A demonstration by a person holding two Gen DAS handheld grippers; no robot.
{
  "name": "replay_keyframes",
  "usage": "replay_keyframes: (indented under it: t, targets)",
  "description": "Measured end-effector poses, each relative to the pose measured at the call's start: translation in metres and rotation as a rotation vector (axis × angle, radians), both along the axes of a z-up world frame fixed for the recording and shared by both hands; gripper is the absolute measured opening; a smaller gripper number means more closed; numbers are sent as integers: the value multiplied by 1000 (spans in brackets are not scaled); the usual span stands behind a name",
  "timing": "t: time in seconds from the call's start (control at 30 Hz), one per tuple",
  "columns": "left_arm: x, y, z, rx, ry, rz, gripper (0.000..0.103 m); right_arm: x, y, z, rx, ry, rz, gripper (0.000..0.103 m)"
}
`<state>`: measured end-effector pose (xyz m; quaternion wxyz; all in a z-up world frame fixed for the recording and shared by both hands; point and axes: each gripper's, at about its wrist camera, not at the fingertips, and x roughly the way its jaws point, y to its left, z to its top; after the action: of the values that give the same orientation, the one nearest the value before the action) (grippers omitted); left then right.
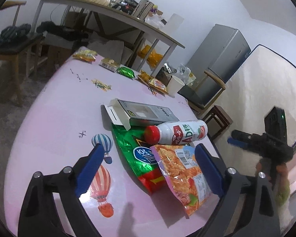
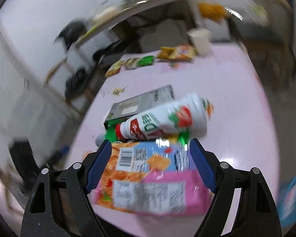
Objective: Collect trash
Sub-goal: 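Move both grippers back over the table toward the milk bottle, then grasp the white AD calcium milk bottle with the right gripper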
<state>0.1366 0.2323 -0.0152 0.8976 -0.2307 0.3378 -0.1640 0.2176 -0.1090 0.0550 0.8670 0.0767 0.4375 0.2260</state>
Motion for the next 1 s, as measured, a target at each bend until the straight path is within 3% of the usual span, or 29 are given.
replay_keyframes:
  t: [0.23,0.37,0.53,0.87,1.0]
  targets:
    - [5,-6,-7,-39,25,-36,76,47,55,-1,-362,-112,279,82]
    - [10,-9,-14,-50,58,-41,67,61,82,-17,-472,-104,425,82]
    - [15,-8,-19,-42,89,-42,55,75,107,-43,-574,-34,588,82]
    - [18,0,-18,-7,103,-30,54,82,128,-72,-744,35,768,74]
    - [19,-3,-18,0,107,-37,54,75,131,-68,-743,11,815,59]
